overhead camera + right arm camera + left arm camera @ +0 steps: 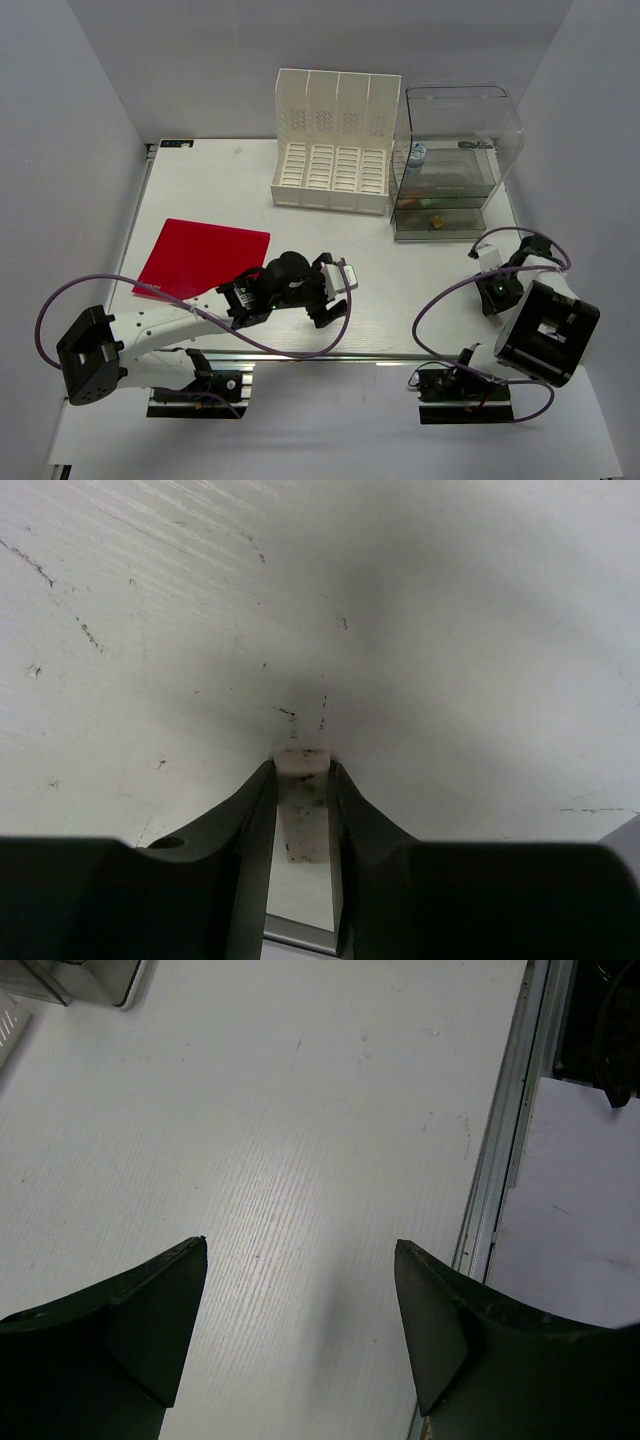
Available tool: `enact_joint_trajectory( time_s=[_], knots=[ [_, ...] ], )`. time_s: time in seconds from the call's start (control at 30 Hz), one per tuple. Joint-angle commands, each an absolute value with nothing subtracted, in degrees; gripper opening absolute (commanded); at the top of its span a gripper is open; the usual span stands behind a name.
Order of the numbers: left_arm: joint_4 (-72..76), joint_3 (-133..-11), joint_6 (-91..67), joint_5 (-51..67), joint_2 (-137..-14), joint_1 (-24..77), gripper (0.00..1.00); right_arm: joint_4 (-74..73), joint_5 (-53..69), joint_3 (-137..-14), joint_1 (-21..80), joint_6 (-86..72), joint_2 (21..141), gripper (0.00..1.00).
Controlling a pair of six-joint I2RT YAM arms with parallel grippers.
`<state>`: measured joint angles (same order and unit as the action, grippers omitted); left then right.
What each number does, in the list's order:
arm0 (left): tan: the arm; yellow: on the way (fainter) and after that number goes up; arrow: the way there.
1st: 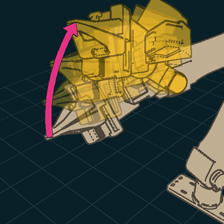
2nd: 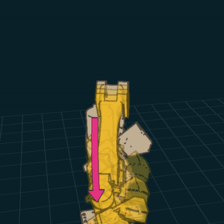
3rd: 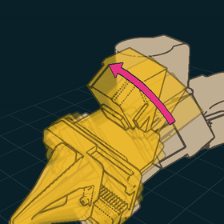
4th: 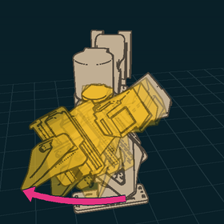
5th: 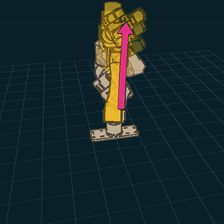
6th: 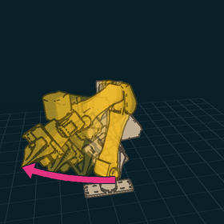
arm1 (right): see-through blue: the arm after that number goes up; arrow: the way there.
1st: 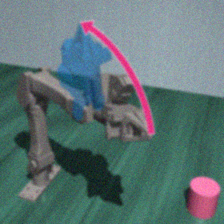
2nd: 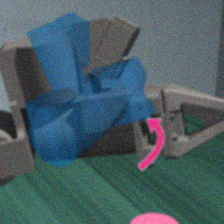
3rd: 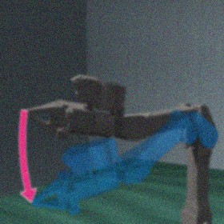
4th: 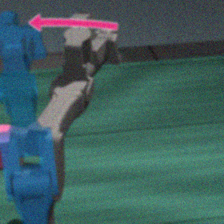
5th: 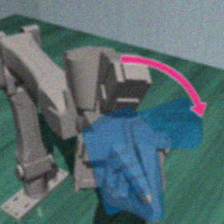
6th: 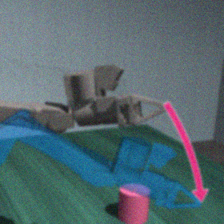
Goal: Organize the desk
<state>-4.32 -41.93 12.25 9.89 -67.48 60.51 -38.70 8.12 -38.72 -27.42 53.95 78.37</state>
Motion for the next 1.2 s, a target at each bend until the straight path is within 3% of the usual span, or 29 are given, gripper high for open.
enact_joint_trajectory(
  time_s=[0.0, 0.27, 0.5, 0.77, 1.17],
  knots=[
    [-4.0, -42.2, 12.9, 10.6, -66.5, 60.7, 0.85, -45.5, 9.0, -38.1, -28.0, 59.0, 83.0, 0.00],
    [-4.7, -44.4, 13.5, 12.1, -65.5, 60.7, 0.85, -66.0, 29.7, -55.7, -22.8, 67.9, 78.9, 0.00],
    [-3.3, -43.6, 13.6, 13.4, -65.3, 60.7, 0.85, -57.9, 43.2, -67.7, -12.1, 55.9, 77.0, 0.00],
    [-5.5, -44.1, 14.7, 11.0, -64.6, 60.7, 0.85, -42.4, 34.1, -72.7, -1.0, 47.8, 85.8, 0.00],
    [-7.1, -45.5, 13.4, 10.5, -64.7, 60.7, 0.85, -26.7, 16.9, -72.8, 9.3, 55.9, 89.6, 0.00]
  ],
)
